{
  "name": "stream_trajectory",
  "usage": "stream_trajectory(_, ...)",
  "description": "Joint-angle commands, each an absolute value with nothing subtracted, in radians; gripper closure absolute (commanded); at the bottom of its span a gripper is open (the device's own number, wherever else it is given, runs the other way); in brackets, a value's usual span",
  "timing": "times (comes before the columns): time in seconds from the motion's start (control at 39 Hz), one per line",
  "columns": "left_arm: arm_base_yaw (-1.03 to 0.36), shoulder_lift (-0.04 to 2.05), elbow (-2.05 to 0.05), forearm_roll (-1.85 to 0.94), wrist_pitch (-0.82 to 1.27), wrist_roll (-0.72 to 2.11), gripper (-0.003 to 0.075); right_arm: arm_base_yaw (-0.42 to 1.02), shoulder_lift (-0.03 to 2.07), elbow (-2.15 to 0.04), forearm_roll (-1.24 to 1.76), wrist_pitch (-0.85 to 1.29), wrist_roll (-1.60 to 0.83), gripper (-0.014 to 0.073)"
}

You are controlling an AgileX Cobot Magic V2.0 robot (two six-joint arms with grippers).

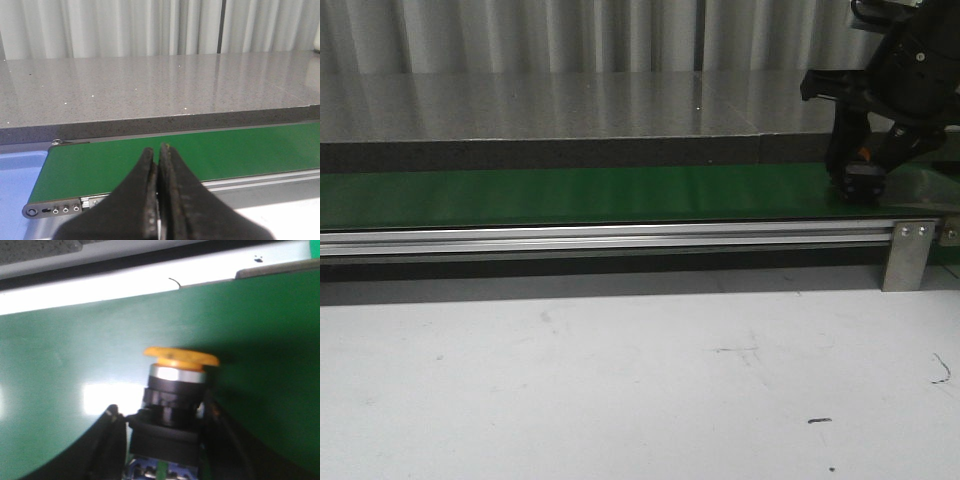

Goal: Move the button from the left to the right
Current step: 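Lower the right gripper onto the button at the belt's end and grasp, then lift the button with the right gripper and release it into the green tray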

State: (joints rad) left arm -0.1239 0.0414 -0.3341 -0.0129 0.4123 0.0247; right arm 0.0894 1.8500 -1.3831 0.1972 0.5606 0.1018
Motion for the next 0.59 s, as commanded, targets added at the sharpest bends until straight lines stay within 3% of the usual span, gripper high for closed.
stream_trajectory(0.0,-0.130,0.054,-0.359,-0.020,0.337,0.014,0.0741,0.086,1.779,-1.418,0.187,0.530,0.094,0.0386)
stream_trajectory(0.26,-0.130,0.054,-0.359,-0.020,0.337,0.014,0.0741,0.046,1.683,-1.418,0.090,0.534,0.094,0.0389)
stream_trajectory(0.56,-0.130,0.054,-0.359,-0.020,0.337,0.014,0.0741,-0.160,1.640,-1.418,-0.048,0.549,0.094,0.0389)
